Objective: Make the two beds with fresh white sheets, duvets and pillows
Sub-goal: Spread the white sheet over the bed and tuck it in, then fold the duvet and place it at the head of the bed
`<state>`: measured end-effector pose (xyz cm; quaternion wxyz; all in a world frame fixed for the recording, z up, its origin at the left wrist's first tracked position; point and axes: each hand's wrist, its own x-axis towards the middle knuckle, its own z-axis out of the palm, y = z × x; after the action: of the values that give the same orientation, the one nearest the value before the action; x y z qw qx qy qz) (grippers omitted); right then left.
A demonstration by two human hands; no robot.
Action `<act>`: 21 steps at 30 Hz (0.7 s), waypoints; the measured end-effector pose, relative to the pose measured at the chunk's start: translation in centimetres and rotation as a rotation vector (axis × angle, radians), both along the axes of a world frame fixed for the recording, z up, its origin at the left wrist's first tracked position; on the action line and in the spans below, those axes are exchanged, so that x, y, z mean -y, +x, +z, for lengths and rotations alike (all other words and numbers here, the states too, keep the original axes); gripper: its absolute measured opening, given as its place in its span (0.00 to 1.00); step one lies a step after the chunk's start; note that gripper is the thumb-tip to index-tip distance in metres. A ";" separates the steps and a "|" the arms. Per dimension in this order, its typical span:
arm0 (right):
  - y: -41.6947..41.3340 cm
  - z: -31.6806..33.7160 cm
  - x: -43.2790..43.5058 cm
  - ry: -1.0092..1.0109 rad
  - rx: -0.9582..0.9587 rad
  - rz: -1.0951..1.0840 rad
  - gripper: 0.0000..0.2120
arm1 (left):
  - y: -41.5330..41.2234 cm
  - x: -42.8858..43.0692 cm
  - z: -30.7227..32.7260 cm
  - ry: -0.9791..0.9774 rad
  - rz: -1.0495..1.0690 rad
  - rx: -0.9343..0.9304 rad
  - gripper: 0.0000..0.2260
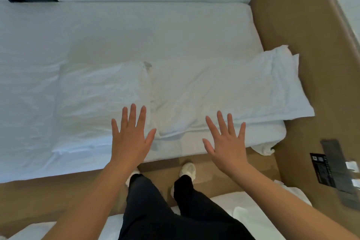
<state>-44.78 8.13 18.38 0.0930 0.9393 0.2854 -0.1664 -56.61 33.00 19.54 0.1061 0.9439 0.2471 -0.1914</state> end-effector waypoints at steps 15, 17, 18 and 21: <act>5.9 2.7 10.7 -0.025 -0.009 -0.404 0.33 | 9.7 6.6 4.5 -0.012 -0.307 0.006 0.33; 7.3 2.7 11.8 -0.038 -0.043 -0.488 0.33 | 11.4 7.1 4.5 0.026 -0.397 0.050 0.33; 8.2 2.6 12.4 -0.034 -0.054 -0.523 0.33 | 12.3 7.4 4.3 0.045 -0.429 0.070 0.32; 12.4 2.6 14.8 0.011 -0.046 -0.609 0.33 | 16.8 9.4 4.0 0.027 -0.430 0.062 0.32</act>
<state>-32.34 -6.72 20.94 0.0272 0.9781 -0.0064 -0.2063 -39.86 23.62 23.54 0.0576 0.9817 0.0394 -0.1773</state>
